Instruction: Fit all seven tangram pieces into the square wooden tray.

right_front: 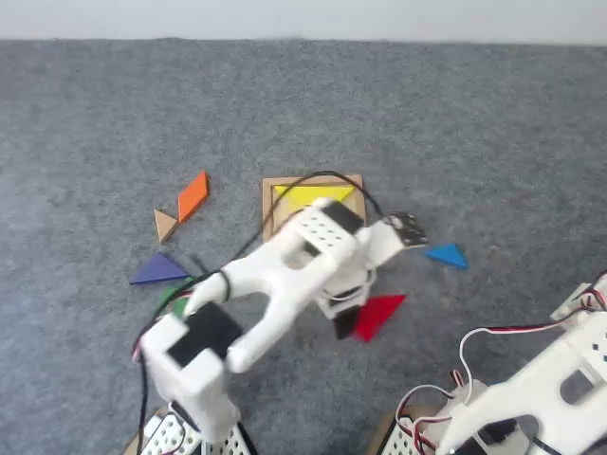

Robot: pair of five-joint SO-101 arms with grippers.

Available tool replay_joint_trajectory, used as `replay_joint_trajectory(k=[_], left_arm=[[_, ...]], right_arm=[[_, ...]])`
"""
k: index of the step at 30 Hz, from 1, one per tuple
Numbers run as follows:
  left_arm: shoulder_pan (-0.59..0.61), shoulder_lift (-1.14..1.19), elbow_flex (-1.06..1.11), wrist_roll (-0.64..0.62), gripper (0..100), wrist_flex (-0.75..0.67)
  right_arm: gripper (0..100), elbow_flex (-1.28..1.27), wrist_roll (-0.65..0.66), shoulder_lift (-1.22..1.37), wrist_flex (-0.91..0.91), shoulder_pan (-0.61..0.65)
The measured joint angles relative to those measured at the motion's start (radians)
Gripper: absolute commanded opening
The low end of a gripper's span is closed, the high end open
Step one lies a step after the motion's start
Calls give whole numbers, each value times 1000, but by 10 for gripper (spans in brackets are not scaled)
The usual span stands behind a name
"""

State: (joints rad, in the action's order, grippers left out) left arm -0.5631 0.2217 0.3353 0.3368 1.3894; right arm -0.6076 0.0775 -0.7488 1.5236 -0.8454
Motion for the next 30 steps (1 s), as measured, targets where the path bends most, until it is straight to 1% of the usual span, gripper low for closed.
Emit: replay_joint_trajectory(k=[3, 6, 9, 12, 15, 17, 19, 24, 28, 30], left_arm=[[46, -57, 44, 15, 291, -18], [49, -115, 55, 23, 294, -21], [-3, -176, 78, 23, 304, -55], [-94, -207, 155, 40, 324, -169], [-153, -207, 252, 140, 324, -315], [-184, -207, 264, 247, 324, -347], [-186, -206, 261, 295, 324, -354], [-186, -160, 195, 322, 325, -353], [-192, -103, 153, 404, 326, -318], [-199, -71, 127, 393, 326, -308]], right_arm=[[23, 0, 0, 0, 0, 0], [23, 0, 0, 0, 0, 0], [23, 0, 0, 0, 0, 0], [23, 0, 0, 0, 0, 0], [23, 0, 0, 0, 0, 0], [23, 0, 0, 0, 0, 0], [23, 0, 0, 0, 0, 0], [23, 0, 0, 0, 0, 0], [23, 0, 0, 0, 0, 0], [23, 0, 0, 0, 0, 0]])
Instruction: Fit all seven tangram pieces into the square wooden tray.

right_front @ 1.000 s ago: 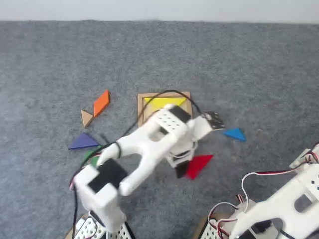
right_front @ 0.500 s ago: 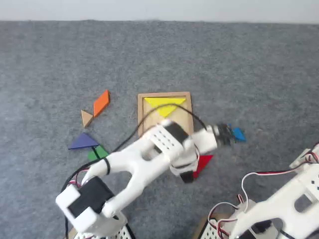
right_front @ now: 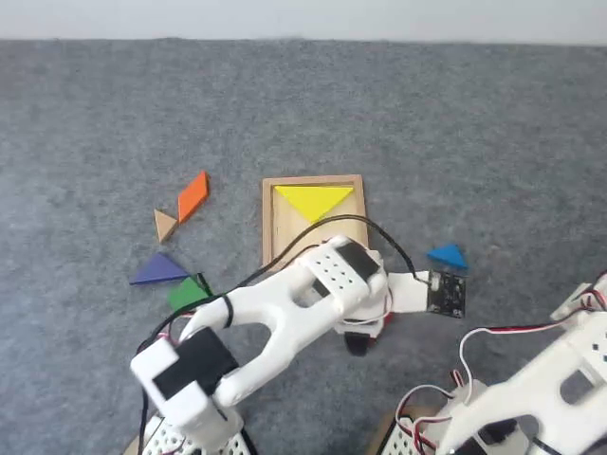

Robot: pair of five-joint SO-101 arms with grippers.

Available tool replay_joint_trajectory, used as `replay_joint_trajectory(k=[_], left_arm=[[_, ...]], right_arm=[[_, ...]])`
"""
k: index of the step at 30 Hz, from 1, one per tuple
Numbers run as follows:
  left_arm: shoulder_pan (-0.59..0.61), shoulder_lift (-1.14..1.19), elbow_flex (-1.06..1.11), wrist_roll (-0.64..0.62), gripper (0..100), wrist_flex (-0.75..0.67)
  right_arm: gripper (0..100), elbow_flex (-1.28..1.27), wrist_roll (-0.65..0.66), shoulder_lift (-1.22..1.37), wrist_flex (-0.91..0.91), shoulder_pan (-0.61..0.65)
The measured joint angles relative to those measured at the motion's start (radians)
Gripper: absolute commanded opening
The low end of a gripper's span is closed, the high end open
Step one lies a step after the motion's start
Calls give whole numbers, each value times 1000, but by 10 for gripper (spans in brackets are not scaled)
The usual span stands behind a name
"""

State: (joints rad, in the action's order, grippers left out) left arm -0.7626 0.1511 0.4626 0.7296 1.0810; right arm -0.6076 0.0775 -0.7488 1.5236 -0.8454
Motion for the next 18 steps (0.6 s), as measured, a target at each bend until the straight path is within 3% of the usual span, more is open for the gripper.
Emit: replay_joint_trajectory(k=[5, 12, 18], left_arm=[[8, 69, -78, -11, 325, 44], [11, 120, -141, -210, 324, 74], [12, 124, -141, -250, 323, 104]], right_arm=[[23, 0, 0, 0, 0, 0], [23, 0, 0, 0, 0, 0], [23, 0, 0, 0, 0, 0]])
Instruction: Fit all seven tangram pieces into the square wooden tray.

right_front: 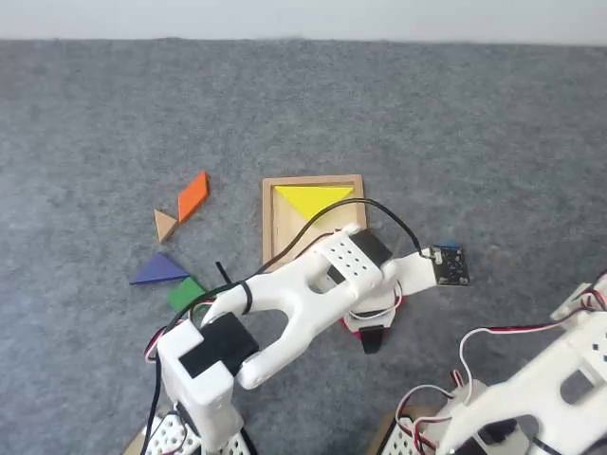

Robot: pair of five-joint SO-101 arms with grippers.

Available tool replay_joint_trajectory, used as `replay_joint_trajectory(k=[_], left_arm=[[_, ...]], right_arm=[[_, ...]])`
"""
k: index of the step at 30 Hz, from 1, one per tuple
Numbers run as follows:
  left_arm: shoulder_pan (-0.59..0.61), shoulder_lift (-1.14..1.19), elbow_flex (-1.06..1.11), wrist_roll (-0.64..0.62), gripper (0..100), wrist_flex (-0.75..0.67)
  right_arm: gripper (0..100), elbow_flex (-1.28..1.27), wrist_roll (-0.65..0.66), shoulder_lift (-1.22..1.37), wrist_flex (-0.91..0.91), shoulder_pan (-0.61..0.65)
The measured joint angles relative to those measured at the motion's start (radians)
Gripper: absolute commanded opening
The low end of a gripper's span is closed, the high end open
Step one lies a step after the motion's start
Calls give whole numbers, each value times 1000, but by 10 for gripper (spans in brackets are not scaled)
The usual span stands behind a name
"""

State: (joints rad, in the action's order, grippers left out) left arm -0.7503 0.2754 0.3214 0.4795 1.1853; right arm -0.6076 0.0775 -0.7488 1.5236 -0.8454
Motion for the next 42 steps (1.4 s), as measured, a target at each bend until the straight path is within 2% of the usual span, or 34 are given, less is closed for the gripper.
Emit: replay_joint_trajectory(k=[11, 22, 30, 42], left_arm=[[0, 11, 0, 18, 323, 17], [-8, 193, -203, -100, 310, 163], [-6, 195, -212, -175, 266, 170], [-9, 153, -173, -222, 203, 161]], right_arm=[[23, 0, 0, 0, 0, 0], [23, 0, 0, 0, 20, 0], [23, 0, 0, 0, 20, 0], [23, 0, 0, 0, 20, 0]])
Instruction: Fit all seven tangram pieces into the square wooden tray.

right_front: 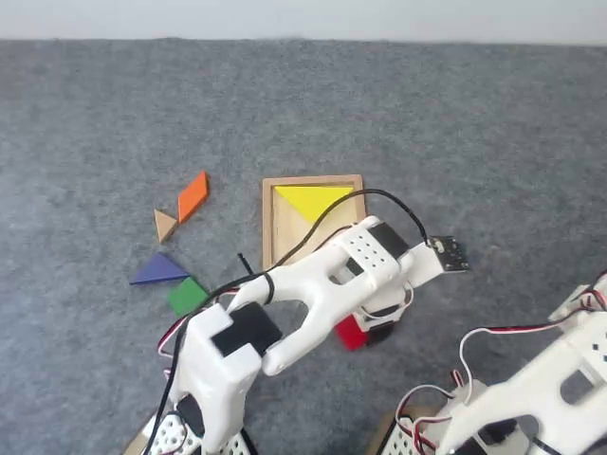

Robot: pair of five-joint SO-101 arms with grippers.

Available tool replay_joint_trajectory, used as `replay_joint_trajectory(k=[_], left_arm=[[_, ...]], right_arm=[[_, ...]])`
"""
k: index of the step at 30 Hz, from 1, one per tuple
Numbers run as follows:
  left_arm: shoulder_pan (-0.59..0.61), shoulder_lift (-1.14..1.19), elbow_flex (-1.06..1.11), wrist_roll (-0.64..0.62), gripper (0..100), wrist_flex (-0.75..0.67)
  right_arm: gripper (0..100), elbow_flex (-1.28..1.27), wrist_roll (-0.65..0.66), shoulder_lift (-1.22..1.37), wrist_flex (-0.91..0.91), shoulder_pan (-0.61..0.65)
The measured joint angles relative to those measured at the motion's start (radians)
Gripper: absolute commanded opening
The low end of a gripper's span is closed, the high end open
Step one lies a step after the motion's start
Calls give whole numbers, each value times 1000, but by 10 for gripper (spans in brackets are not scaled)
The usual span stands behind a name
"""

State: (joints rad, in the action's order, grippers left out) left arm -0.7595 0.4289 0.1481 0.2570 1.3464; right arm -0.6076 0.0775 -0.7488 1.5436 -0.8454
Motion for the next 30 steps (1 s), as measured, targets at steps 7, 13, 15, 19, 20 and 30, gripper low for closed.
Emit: replay_joint_trajectory(k=[7, 13, 15, 19, 20, 30], left_arm=[[0, -233, 236, -44, 206, -31], [8, -517, 466, -51, 207, -103], [34, -600, 512, -51, 208, -120], [120, -741, 566, -49, 208, -121], [144, -773, 577, -44, 208, -117], [439, -1174, 760, -92, 208, -57]], right_arm=[[23, 0, 0, 0, 0, 0], [23, 0, 0, 0, 0, 0], [23, 0, 0, 0, 0, 0], [23, 0, 0, 0, 0, 0], [23, 0, 0, 0, 0, 0], [23, 0, 12, 0, 17, 71]])
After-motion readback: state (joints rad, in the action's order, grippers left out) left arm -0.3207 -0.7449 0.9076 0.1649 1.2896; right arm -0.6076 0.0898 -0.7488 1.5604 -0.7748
